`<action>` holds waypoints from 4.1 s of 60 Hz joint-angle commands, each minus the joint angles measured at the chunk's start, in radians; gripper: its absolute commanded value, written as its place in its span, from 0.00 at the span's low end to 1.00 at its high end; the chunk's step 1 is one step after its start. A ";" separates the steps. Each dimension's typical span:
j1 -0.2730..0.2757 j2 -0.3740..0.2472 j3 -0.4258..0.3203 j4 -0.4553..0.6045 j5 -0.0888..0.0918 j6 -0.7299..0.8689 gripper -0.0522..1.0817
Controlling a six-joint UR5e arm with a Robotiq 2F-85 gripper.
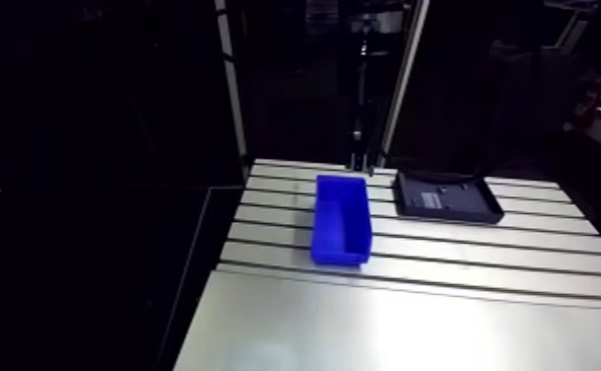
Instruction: Pick up the M10 bolt from the tray and put it into the blue bin.
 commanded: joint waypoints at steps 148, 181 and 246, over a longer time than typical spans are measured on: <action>0.028 0.087 0.106 -0.188 0.023 0.020 0.05; 0.016 -0.034 -0.033 0.034 0.023 0.228 0.05; -0.137 -0.099 -0.264 0.257 0.033 1.162 0.05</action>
